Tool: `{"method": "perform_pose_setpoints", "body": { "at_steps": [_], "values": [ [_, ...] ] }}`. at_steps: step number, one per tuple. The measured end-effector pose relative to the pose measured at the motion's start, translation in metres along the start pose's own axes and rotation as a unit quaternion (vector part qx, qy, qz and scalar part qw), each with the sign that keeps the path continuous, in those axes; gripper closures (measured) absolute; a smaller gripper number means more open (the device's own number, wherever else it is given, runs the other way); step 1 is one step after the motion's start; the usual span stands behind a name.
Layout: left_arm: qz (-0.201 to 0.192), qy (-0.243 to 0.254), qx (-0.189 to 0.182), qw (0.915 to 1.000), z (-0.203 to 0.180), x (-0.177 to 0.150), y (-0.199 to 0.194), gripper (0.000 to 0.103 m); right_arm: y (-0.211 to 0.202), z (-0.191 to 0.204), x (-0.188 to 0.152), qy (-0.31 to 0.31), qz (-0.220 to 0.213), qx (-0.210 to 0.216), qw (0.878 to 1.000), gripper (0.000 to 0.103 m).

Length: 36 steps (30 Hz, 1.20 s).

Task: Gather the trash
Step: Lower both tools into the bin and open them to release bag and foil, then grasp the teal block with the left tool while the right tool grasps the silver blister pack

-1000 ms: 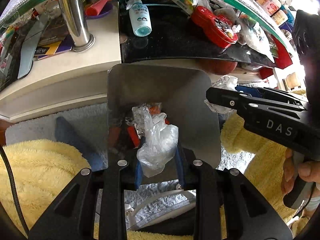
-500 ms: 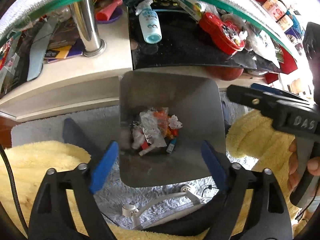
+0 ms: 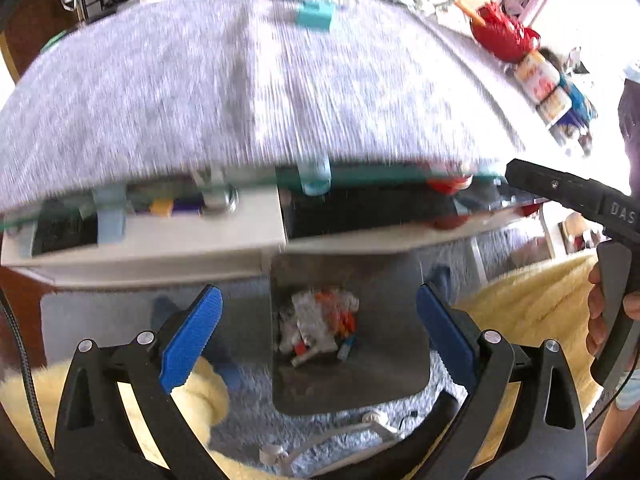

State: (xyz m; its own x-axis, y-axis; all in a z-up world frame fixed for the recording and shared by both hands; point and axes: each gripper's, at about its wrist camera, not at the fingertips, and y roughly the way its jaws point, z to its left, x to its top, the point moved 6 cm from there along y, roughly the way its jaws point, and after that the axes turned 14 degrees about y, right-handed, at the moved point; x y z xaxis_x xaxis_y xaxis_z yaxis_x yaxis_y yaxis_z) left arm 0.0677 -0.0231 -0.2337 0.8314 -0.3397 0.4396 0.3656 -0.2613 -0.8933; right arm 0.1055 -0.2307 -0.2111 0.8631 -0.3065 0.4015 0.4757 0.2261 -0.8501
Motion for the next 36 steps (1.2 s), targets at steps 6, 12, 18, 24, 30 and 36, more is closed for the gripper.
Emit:
{"method": "perform_pose_setpoints", "body": {
  "at_steps": [6,12,18,24,30,36],
  "values": [
    [-0.011,0.000,0.009,0.9999,0.017,0.042,0.003,0.010,0.011,0.009,0.046,0.003,-0.016,-0.007,1.000,0.004],
    [-0.016,0.005,0.016,0.9997,0.032,0.089,0.016,0.010,0.035,0.022,0.092,0.003,-0.021,-0.008,1.000,0.004],
    [-0.018,0.011,0.017,0.9996,0.043,0.138,0.040,0.011,0.056,0.034,0.130,-0.002,-0.028,-0.010,1.000,0.004],
    [-0.013,0.011,0.025,0.9995,0.055,0.180,0.067,0.020,0.079,0.045,0.168,-0.003,-0.031,-0.008,0.999,0.004],
    [-0.016,0.018,0.029,0.9993,0.059,0.213,0.083,0.032,0.095,0.048,0.199,0.002,-0.032,-0.008,0.999,0.004],
    [-0.020,0.033,0.037,0.9986,0.056,0.236,0.097,0.036,0.109,0.049,0.216,0.001,-0.030,-0.012,0.999,0.004]
  ]
}}
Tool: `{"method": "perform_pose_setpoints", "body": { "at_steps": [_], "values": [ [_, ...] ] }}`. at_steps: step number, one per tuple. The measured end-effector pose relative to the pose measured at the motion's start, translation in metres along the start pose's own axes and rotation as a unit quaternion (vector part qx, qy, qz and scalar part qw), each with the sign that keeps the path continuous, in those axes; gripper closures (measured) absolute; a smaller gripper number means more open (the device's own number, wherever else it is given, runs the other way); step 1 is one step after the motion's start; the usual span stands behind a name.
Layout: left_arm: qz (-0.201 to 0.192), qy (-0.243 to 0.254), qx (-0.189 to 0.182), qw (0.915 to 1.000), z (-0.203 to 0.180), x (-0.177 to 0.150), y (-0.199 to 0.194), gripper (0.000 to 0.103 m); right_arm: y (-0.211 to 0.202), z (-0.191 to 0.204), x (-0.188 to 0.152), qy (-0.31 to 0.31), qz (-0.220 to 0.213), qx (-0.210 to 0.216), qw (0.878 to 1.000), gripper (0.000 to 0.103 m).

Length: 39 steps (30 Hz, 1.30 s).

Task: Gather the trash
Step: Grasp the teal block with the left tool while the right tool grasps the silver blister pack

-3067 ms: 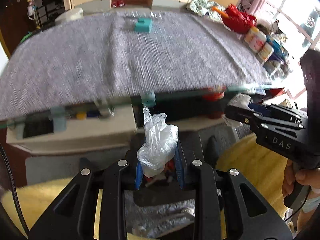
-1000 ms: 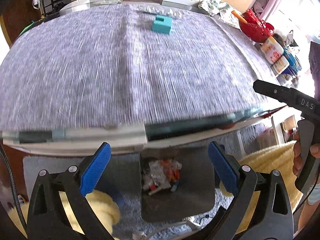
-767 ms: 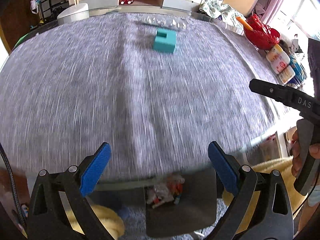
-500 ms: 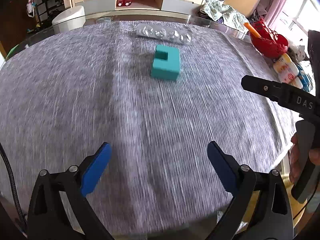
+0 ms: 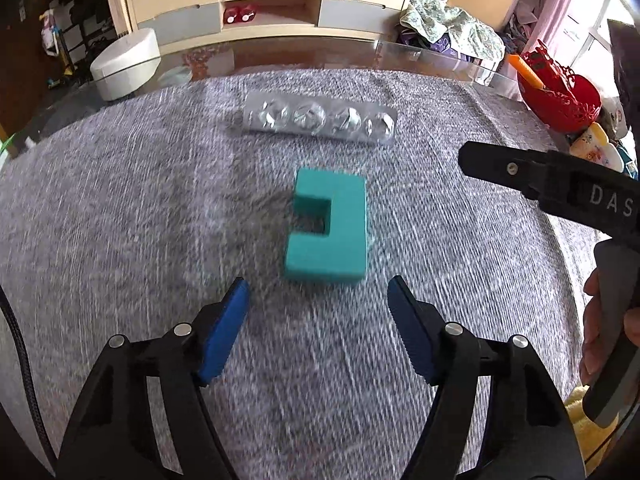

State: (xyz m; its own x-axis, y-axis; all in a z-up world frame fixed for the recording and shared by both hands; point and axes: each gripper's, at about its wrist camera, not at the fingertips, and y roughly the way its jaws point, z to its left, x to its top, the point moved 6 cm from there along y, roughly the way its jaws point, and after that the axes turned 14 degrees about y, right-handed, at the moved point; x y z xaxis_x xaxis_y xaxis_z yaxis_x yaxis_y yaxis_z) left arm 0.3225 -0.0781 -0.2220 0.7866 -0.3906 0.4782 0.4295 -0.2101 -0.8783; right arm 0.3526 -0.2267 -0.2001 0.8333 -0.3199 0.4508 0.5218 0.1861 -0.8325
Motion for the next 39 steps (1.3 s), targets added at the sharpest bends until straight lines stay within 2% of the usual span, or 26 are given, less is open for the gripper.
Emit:
{"method": "perform_pose_setpoints", "body": {
  "at_steps": [2,3,4,5,9,11,19,25,28,33,35,39],
  "values": [
    [-0.002,0.003,0.007,1.0000,0.000,0.004,0.003,0.040,0.004,0.001,0.003,0.000,0.002,0.001,1.000,0.004],
    [-0.002,0.006,0.013,0.9999,0.002,0.006,0.003,0.049,0.006,0.002,0.004,-0.001,0.004,0.001,1.000,0.004],
    [-0.004,0.010,0.022,0.9997,0.003,0.008,0.003,0.053,0.008,0.003,0.006,-0.002,0.005,0.001,1.000,0.004],
    [-0.007,0.012,0.018,0.9997,0.005,0.010,0.004,0.064,0.011,0.004,0.008,-0.003,0.006,0.001,1.000,0.004],
    [-0.008,0.007,0.007,0.9999,0.012,0.012,0.003,0.065,0.019,0.014,0.010,-0.013,0.011,0.006,1.000,0.004],
    [-0.007,-0.003,0.023,0.9997,0.025,0.010,0.001,0.065,0.023,0.020,0.012,-0.023,0.013,0.010,1.000,0.004],
    [0.001,-0.025,0.045,0.9987,0.064,0.013,0.001,0.065,0.053,0.055,0.019,-0.077,0.020,0.012,0.997,0.004],
    [0.001,-0.027,0.041,0.9988,0.078,0.033,0.012,0.065,0.073,0.071,0.027,-0.103,0.031,0.017,0.994,0.005],
    [0.001,-0.024,0.043,0.9988,0.084,0.040,0.017,0.065,0.076,0.075,0.028,-0.119,0.027,0.018,0.992,0.012],
    [-0.001,-0.029,0.042,0.9987,0.090,0.044,0.019,0.065,0.071,0.076,0.031,-0.127,0.026,0.023,0.991,0.048],
    [0.000,-0.030,0.043,0.9986,0.089,0.043,0.019,0.065,0.070,0.076,0.029,-0.130,0.030,0.026,0.991,0.068],
    [0.003,-0.031,0.040,0.9987,0.085,0.039,0.015,0.065,0.063,0.076,0.019,-0.133,0.039,0.028,0.990,0.069]
  ]
}}
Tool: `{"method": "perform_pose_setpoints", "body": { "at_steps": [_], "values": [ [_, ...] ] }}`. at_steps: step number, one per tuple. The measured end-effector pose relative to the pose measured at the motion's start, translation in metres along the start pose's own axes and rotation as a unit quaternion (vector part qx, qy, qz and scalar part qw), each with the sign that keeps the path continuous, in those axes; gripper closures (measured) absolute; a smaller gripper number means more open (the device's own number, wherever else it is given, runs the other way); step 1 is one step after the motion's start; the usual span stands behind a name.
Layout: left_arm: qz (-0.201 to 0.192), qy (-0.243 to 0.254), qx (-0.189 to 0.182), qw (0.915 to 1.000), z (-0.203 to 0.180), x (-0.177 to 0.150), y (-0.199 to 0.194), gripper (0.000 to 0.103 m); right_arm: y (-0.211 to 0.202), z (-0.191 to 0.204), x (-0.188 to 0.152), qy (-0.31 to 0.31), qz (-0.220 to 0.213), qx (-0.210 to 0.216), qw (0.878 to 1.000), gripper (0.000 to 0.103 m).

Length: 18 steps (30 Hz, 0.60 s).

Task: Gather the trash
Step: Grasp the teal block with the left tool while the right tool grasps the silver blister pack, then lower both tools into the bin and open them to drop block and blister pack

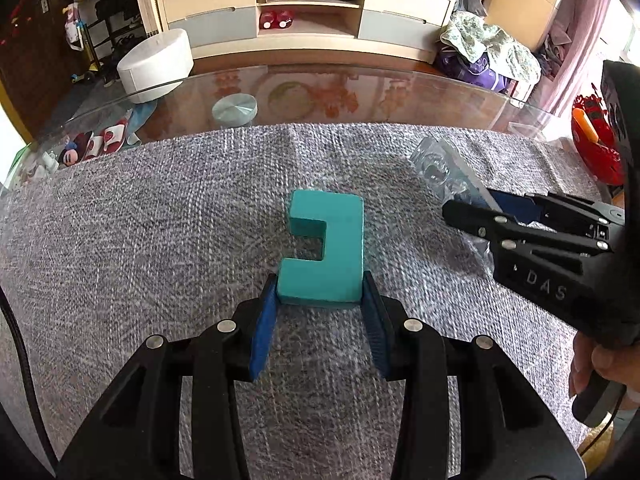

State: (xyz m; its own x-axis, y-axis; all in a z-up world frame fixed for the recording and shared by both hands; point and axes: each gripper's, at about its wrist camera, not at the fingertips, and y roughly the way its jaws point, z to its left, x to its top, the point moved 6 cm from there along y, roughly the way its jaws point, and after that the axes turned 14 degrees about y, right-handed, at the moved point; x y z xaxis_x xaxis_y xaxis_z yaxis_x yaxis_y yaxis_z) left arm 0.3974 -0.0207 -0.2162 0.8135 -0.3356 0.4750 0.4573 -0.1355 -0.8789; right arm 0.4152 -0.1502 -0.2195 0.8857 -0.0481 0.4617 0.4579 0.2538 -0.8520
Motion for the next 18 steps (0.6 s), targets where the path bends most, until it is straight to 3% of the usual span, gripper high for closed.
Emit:
{"method": "perform_pose_setpoints", "body": {
  "at_steps": [6,18],
  "values": [
    [-0.008,0.003,-0.007,0.9999,-0.015,-0.016,-0.027,0.065,-0.023,-0.005,-0.031,0.016,0.006,-0.009,1.000,0.070],
    [-0.041,0.019,-0.035,0.9984,-0.077,-0.088,-0.122,0.065,-0.126,-0.011,-0.108,0.049,-0.020,-0.003,0.999,0.069]
  ]
}}
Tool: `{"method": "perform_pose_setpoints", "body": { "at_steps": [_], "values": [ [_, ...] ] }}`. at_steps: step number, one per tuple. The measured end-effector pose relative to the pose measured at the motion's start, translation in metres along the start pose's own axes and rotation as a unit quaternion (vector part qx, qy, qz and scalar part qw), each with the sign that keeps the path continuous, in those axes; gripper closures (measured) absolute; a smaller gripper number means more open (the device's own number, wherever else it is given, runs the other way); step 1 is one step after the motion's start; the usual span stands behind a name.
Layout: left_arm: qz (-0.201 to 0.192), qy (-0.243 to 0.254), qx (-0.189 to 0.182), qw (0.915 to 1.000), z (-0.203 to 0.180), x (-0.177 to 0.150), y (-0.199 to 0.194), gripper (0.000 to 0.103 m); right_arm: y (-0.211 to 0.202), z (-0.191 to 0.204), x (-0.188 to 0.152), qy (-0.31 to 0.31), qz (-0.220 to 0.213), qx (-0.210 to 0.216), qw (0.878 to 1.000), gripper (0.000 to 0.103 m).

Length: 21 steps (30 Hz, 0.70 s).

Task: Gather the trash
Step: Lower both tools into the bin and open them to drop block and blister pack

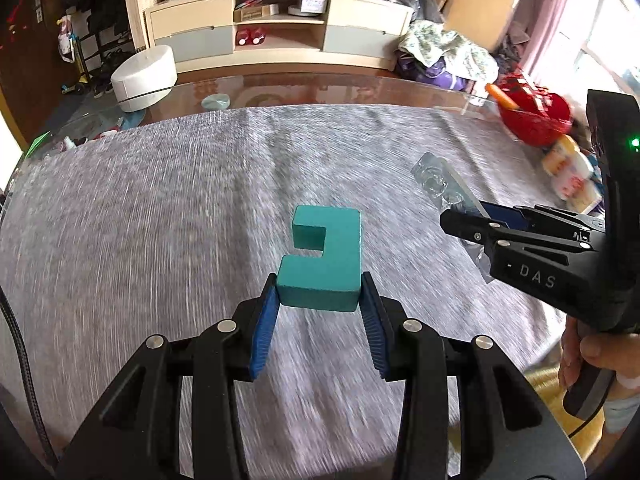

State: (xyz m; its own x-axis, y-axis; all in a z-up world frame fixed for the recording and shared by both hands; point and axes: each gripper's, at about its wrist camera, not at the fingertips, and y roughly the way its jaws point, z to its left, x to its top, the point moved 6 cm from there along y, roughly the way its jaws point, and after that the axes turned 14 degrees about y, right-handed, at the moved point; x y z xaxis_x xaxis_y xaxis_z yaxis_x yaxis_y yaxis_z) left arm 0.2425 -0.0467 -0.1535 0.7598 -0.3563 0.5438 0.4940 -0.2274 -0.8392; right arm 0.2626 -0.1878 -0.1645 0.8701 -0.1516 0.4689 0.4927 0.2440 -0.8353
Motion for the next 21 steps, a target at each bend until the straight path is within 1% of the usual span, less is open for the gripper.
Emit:
{"method": "perform_pose_setpoints", "body": {
  "at_steps": [4,5,8,11,15,21],
  "values": [
    [-0.010,0.001,-0.008,0.9999,-0.020,-0.025,-0.029,0.065,-0.037,-0.002,-0.035,0.007,-0.008,0.002,1.000,0.069],
    [-0.012,0.002,-0.010,0.9999,-0.025,-0.032,-0.035,0.065,-0.041,-0.005,-0.039,0.008,-0.009,0.002,1.000,0.069],
    [-0.012,0.007,-0.014,0.9998,-0.039,-0.056,-0.051,0.065,-0.058,-0.008,-0.064,0.017,-0.013,0.008,1.000,0.069],
    [-0.011,0.011,-0.017,0.9997,-0.050,-0.075,-0.060,0.065,-0.067,-0.014,-0.087,0.023,-0.009,0.011,1.000,0.069],
    [-0.010,0.015,-0.023,0.9996,-0.067,-0.109,-0.072,0.065,-0.077,-0.020,-0.120,0.032,-0.008,0.015,0.999,0.069],
    [0.012,0.021,-0.031,0.9992,-0.088,-0.152,-0.069,0.065,-0.080,-0.025,-0.167,0.035,0.005,0.016,0.999,0.069]
  ]
}}
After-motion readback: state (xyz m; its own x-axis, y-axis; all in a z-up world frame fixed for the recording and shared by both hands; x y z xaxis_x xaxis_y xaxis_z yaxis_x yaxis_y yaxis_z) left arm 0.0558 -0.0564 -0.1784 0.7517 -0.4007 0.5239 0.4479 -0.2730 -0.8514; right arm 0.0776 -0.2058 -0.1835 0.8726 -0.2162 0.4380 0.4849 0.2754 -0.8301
